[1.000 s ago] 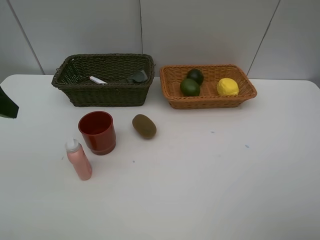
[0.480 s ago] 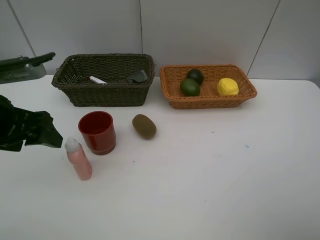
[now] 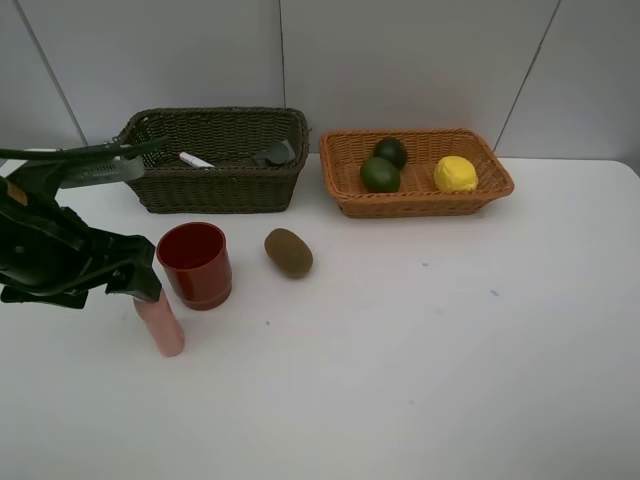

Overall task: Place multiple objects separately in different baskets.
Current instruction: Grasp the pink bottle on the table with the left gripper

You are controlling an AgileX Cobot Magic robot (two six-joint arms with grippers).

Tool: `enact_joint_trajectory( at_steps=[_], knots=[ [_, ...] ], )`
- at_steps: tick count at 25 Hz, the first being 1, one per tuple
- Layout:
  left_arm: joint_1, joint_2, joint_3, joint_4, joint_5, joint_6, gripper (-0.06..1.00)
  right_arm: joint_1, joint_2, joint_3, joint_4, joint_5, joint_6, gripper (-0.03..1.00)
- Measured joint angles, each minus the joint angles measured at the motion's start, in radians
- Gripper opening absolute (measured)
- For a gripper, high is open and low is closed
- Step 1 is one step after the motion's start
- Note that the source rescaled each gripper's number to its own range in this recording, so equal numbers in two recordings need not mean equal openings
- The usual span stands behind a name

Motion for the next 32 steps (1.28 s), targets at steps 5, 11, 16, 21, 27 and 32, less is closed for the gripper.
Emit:
enact_joint_trajectory(
  at_steps=[5, 11, 16, 21, 27, 32],
  knots=[
    [-0.045, 0.018, -0.004, -0.007, -0.045, -0.007, 0.98, 0.000, 0.000, 0.000, 0.000, 0.000, 0.000, 1.00],
    [-0.048, 0.072, -0.004, -0.022, -0.047, -0.007, 0.90, 0.000, 0.000, 0.000, 0.000, -0.001, 0.000, 1.00],
    [-0.048, 0.082, -0.004, -0.022, -0.043, -0.009, 0.89, 0.000, 0.000, 0.000, 0.000, -0.001, 0.000, 1.00],
    [-0.049, 0.084, -0.004, -0.012, -0.043, -0.015, 0.89, 0.000, 0.000, 0.000, 0.000, -0.001, 0.000, 1.00],
    [-0.049, 0.153, -0.005, -0.003, -0.049, -0.019, 0.89, 0.000, 0.000, 0.000, 0.000, -0.001, 0.000, 1.00],
    [-0.049, 0.225, -0.005, -0.003, -0.065, -0.020, 0.89, 0.000, 0.000, 0.000, 0.000, -0.001, 0.000, 1.00]
  ],
)
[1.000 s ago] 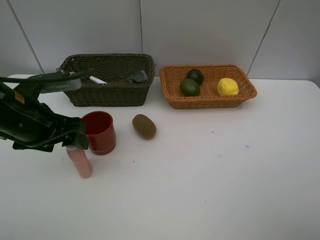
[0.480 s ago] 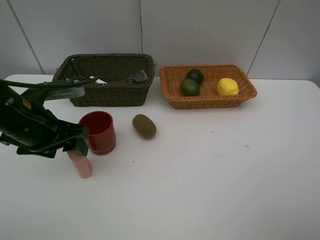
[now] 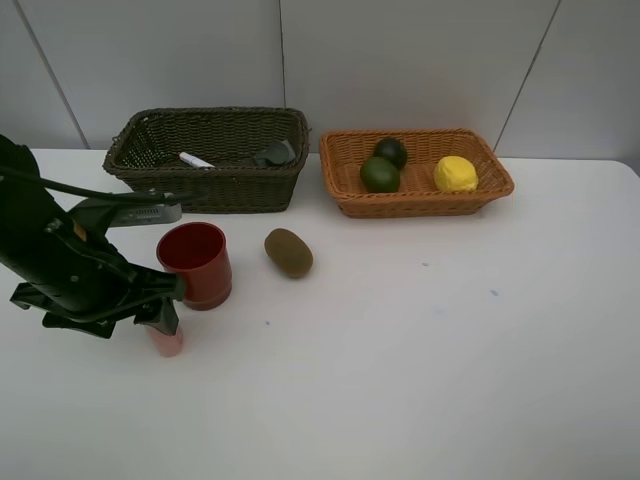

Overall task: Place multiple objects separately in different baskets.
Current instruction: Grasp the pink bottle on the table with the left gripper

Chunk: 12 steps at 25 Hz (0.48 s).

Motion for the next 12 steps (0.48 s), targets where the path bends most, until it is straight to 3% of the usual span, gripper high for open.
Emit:
enact_joint_trajectory(
  at_steps=[5, 12],
  knots=[
    [0.000, 0.009, 0.000, 0.000, -0.018, -0.001, 0.88, 0.000, 0.000, 0.000, 0.000, 0.000, 0.000, 1.00],
    [0.000, 0.010, 0.000, 0.000, -0.032, -0.002, 0.69, 0.000, 0.000, 0.000, 0.000, 0.000, 0.000, 1.00]
  ],
)
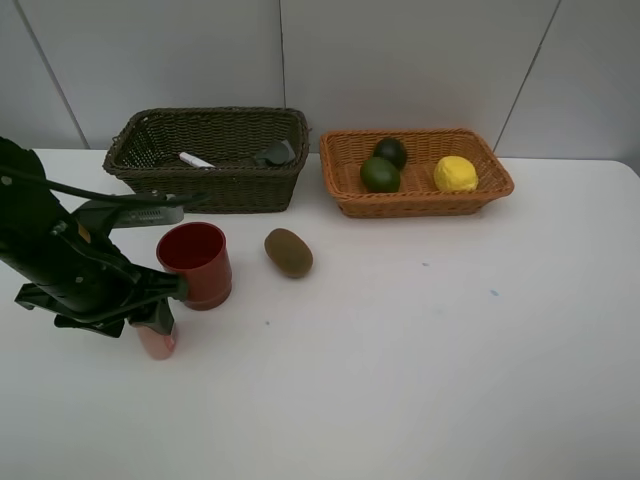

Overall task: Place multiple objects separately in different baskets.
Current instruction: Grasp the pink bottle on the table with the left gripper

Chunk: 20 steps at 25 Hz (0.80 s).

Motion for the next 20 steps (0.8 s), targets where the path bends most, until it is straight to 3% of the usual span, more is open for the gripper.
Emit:
enact_joint_trajectory(
  at_steps=[4, 7, 8, 20],
  knots=[
    [0.000, 0.001, 0.000, 0.000, -0.033, 0.000, 0.65, 0.000, 0.000, 0.000, 0.000, 0.000, 0.000, 1.00],
    [0.000, 0.001, 0.000, 0.000, -0.037, 0.000, 0.41, 0.000, 0.000, 0.000, 0.000, 0.000, 0.000, 1.00],
    [0.000, 0.001, 0.000, 0.000, -0.036, 0.000, 0.39, 0.000, 0.000, 0.000, 0.000, 0.000, 0.000, 1.00],
    [0.000, 0.001, -0.001, 0.000, -0.014, 0.000, 0.39, 0.000, 0.000, 0.000, 0.000, 0.000, 0.000, 1.00]
  ],
)
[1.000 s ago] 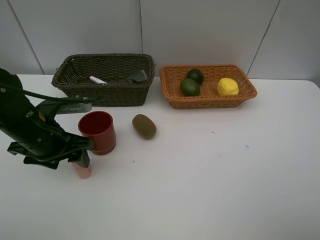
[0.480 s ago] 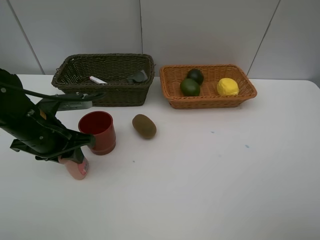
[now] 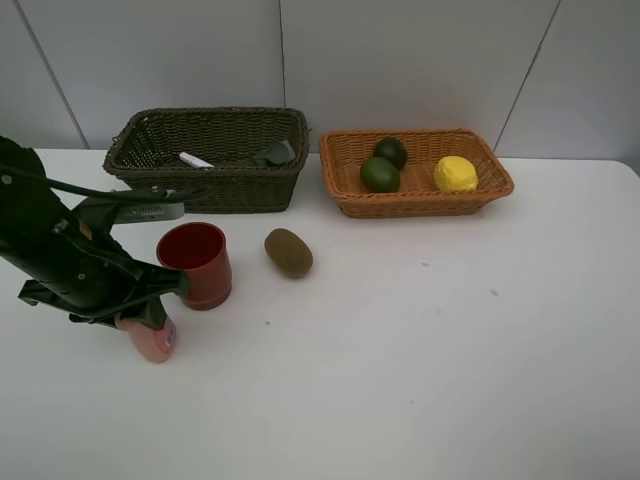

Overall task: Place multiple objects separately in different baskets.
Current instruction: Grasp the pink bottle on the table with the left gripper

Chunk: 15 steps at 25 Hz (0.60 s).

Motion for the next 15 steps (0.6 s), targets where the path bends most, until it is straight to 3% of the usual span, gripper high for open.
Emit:
enact_joint_trajectory(
  at_steps=[10, 15],
  knots=[
    [0.000, 0.000, -0.002, 0.000, 0.011, 0.000, 0.39, 0.000, 0.000, 0.000, 0.000, 0.000, 0.000, 1.00],
    [0.000, -0.034, -0.002, 0.000, 0.093, 0.000, 0.39, 0.000, 0.000, 0.000, 0.000, 0.000, 0.000, 1.00]
  ],
)
